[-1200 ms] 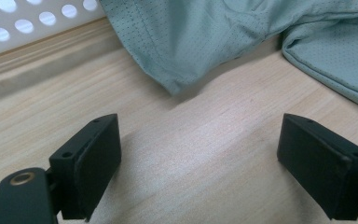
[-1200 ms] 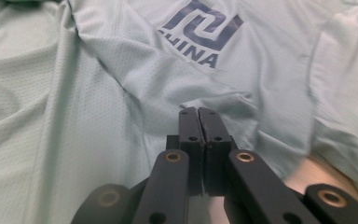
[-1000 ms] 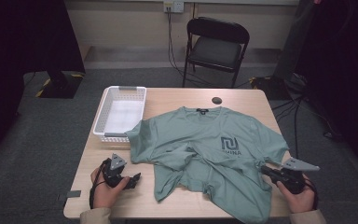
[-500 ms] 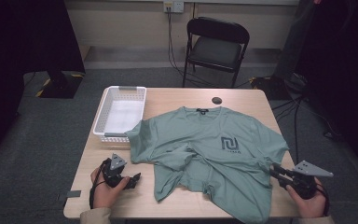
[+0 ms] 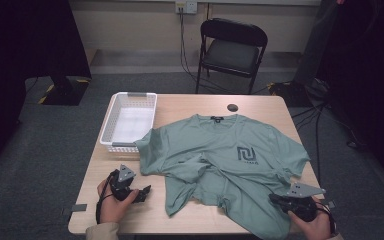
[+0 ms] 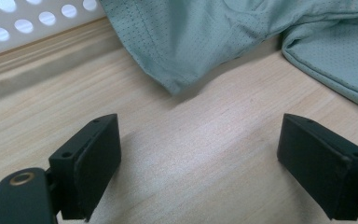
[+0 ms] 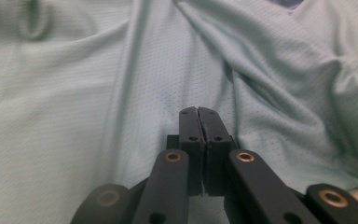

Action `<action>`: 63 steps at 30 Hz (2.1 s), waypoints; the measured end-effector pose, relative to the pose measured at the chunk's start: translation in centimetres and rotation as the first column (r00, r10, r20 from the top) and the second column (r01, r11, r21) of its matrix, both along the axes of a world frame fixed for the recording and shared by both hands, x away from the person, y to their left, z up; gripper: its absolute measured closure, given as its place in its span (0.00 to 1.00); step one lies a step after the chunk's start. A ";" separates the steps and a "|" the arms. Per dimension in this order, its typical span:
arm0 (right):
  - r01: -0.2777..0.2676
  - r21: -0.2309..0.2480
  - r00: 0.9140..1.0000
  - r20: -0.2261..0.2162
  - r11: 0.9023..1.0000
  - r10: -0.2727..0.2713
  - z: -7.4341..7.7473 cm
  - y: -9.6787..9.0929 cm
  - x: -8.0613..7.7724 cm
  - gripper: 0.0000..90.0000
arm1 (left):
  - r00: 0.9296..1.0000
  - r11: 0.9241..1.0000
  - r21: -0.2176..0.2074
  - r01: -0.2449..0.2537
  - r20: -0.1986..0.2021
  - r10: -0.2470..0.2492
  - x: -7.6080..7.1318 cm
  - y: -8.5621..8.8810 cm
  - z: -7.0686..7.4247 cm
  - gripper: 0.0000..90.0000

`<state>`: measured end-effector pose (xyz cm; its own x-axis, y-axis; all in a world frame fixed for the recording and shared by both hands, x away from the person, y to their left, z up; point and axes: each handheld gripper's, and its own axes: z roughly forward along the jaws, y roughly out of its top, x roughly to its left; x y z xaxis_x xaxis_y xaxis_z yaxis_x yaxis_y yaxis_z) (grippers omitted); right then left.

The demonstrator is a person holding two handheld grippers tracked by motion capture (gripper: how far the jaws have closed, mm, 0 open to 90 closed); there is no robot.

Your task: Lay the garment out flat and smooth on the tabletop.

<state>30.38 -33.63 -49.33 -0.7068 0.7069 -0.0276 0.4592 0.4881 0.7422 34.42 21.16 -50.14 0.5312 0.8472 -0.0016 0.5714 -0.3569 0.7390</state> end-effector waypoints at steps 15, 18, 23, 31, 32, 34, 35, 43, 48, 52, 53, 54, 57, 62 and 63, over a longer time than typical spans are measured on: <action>0.014 0.036 1.000 0.027 0.999 -0.015 0.8 -0.6 -1.7 0.67 | 1.000 1.000 0.001 0.000 -0.001 0.000 0.0 0.0 0.0 0.15; 0.041 0.012 0.998 0.042 0.999 -0.041 0.7 -0.3 0.0 0.68 | 1.000 1.000 0.001 0.000 -0.001 0.000 0.0 0.0 0.0 0.15; 0.017 0.014 1.000 -0.008 1.000 -0.017 0.1 0.1 0.7 0.93 | 1.000 1.000 0.001 0.001 -0.001 -0.001 0.0 0.0 0.0 0.15; -0.097 0.061 0.992 -0.076 0.993 0.102 0.2 0.4 -2.8 0.94 | 1.000 1.000 -0.001 0.000 0.000 0.000 0.0 0.0 0.0 0.15; -0.095 0.060 0.992 -0.073 0.994 0.099 0.3 0.4 -3.1 0.87 | 1.000 1.000 -0.001 0.000 0.000 0.000 0.0 0.0 0.0 0.15; -0.050 0.076 0.998 -0.034 0.996 0.053 0.8 -0.1 -3.0 0.72 | 1.000 1.000 0.000 0.000 0.000 0.000 0.0 0.0 0.0 0.15; -0.020 0.075 1.000 -0.014 0.997 0.021 1.0 -0.4 -2.6 0.71 | 1.000 1.000 -0.001 0.000 0.000 0.000 0.0 0.0 0.0 0.15; 0.076 -0.008 0.997 0.018 0.997 -0.076 0.4 -1.7 0.7 0.70 | 1.000 1.000 0.000 -0.001 -0.001 0.001 0.0 0.0 0.0 0.15; 0.048 -0.003 0.999 -0.013 0.999 -0.048 0.1 -2.1 -0.4 0.89 | 1.000 1.000 -0.001 0.000 0.000 0.000 0.0 0.0 0.0 0.14; 0.058 0.017 0.998 -0.027 0.998 -0.057 0.2 -2.8 -1.0 0.68 | 1.000 1.000 -0.001 0.001 0.000 -0.001 0.0 0.0 0.0 0.14; 0.076 0.021 0.997 -0.006 0.997 -0.076 0.4 -2.9 -0.8 0.55 | 1.000 1.000 -0.001 0.000 0.000 0.000 0.0 0.0 0.0 0.14; 0.089 0.033 0.996 0.015 0.995 -0.090 0.5 -3.0 -0.5 0.47 | 1.000 1.000 -0.001 0.000 0.000 0.000 0.0 0.0 0.0 0.14; 0.122 0.042 0.991 0.048 0.992 -0.124 0.9 -3.0 1.0 0.25 | 1.000 1.000 0.000 0.001 0.000 -0.001 0.0 0.0 0.0 0.14; 0.160 0.059 0.986 0.028 0.985 -0.162 0.9 -2.8 3.9 0.16 | 1.000 1.000 -0.001 0.001 0.000 -0.001 0.0 0.0 0.0 0.14; 0.174 0.039 0.983 0.046 0.984 -0.176 0.7 -2.4 5.0 0.14 | 1.000 1.000 -0.001 0.001 0.000 -0.001 0.0 0.0 0.0 0.14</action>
<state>35.41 -36.06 -48.67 -0.5706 0.8206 -0.0326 0.4980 0.3772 0.7808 34.43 21.13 -50.14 0.5317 0.8469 -0.0025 0.5711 -0.3564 0.7394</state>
